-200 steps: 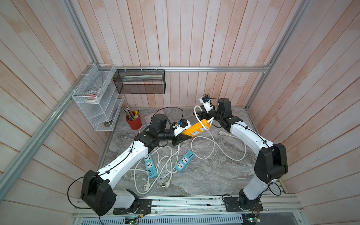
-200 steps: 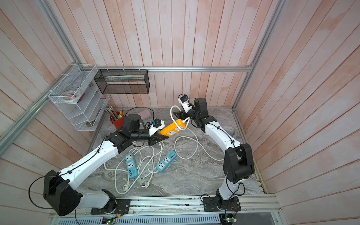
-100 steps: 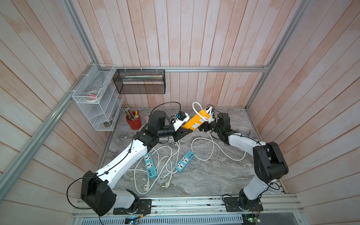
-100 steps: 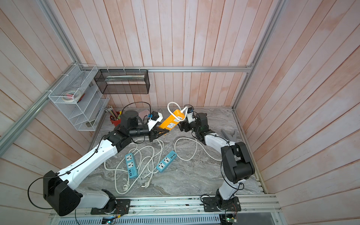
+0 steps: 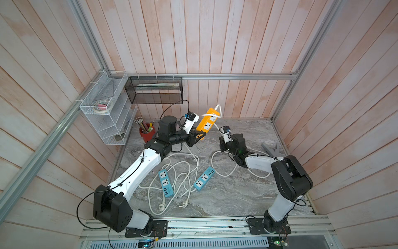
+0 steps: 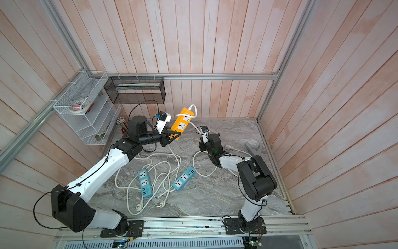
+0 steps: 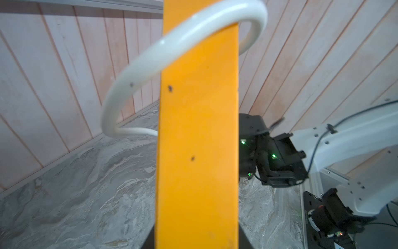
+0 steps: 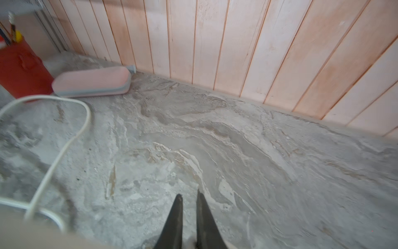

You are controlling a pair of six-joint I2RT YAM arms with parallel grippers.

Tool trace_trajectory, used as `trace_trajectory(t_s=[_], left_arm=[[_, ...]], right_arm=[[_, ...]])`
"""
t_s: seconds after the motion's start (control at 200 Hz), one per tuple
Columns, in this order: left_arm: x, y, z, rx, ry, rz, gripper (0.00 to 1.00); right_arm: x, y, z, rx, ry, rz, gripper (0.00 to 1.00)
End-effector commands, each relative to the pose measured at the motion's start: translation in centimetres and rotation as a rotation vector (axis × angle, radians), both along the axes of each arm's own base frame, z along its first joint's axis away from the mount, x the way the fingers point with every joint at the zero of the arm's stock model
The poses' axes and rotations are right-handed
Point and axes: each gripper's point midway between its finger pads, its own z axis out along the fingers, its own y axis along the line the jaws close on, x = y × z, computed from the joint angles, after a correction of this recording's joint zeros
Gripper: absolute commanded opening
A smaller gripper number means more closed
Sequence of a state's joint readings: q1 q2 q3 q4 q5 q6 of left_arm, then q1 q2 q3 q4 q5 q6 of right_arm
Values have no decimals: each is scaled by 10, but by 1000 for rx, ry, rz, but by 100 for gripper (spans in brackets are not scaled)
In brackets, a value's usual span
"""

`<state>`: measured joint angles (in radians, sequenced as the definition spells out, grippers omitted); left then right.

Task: Wrap the cord around the power strip
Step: Wrap the power cord around the power strip.

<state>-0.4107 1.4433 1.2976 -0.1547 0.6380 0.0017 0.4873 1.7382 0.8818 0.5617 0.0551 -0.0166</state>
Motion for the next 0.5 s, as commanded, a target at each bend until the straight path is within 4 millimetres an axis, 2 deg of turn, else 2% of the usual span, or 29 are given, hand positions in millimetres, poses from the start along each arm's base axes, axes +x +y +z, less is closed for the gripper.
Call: trace_trajectory(t_s=[0.0, 0.11, 0.24, 0.38, 0.495], left_arm=[[41, 44, 37, -31, -71, 211, 0], [73, 90, 20, 67, -35, 398, 0], [90, 113, -29, 276, 0, 487, 0], [93, 119, -83, 478, 55, 510, 0], [83, 106, -118, 597, 81, 435, 0]], right_arm=[[-8, -40, -4, -139, -30, -174, 7], [-22, -60, 8, -233, -74, -265, 0], [-43, -47, 48, -350, -217, -243, 0], [-55, -22, 107, -443, -384, -183, 0], [-62, -1, 167, -405, -510, -111, 0]])
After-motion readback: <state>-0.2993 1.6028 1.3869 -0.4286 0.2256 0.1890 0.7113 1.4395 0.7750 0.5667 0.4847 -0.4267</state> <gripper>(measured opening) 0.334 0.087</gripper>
